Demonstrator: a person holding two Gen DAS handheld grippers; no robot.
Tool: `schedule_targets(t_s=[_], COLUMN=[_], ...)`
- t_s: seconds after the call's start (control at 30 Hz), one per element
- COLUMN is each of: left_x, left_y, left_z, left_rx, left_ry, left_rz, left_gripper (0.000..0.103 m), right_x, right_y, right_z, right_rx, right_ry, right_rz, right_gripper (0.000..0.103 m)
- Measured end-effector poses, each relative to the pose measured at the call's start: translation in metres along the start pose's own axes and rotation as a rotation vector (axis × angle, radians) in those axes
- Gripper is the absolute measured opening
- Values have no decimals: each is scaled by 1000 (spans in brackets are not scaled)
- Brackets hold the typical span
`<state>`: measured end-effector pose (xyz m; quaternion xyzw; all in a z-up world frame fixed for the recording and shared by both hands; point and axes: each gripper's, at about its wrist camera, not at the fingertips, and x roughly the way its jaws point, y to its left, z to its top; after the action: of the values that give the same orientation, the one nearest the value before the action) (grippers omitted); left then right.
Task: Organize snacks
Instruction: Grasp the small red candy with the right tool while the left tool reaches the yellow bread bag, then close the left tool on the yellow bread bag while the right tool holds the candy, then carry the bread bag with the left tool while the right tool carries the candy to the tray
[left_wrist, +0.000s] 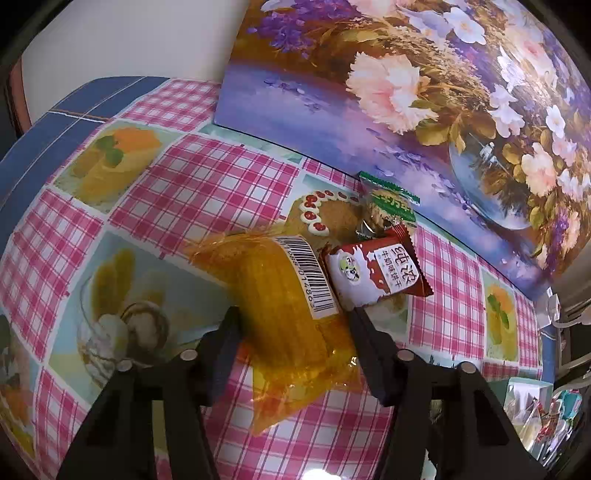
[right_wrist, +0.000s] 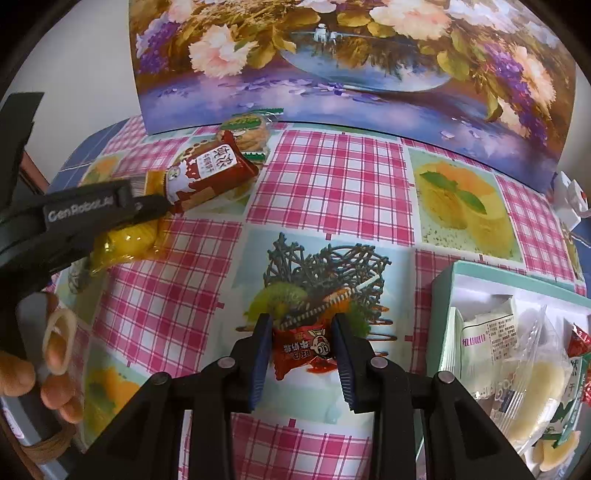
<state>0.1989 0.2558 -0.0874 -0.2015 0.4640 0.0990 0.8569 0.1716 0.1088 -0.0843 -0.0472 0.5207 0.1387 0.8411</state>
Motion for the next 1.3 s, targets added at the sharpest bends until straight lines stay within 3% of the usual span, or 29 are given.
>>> schedule_targets(t_s=[0.03, 0.33, 0.6, 0.83, 1.07, 1.3], left_x=[-2, -30, -79, -129, -165, -157], left_y=[2, 4, -15, -46, -88, -137], left_z=[-1, -5, -7, -31, -55, -88], left_rx=[-5, -53, -64, -30, 50, 140], left_ry=[1, 17, -7, -46, -85, 7], left_rz=[1, -26, -52, -83, -115, -206], left_gripper=[45, 45, 45, 45, 45, 45], right_x=[-1, -12, -48, -100, -137, -150], right_y=[-1, -7, -22, -42, -96, -159], right_z=[0, -7, -13, -24, -46, -76], right_rx=[6, 96, 198, 252, 380, 531], right_ry=[0, 18, -11, -92, -142, -133], right_rz=[0, 40, 100, 74, -23, -96], right_gripper=[35, 34, 34, 34, 34, 34])
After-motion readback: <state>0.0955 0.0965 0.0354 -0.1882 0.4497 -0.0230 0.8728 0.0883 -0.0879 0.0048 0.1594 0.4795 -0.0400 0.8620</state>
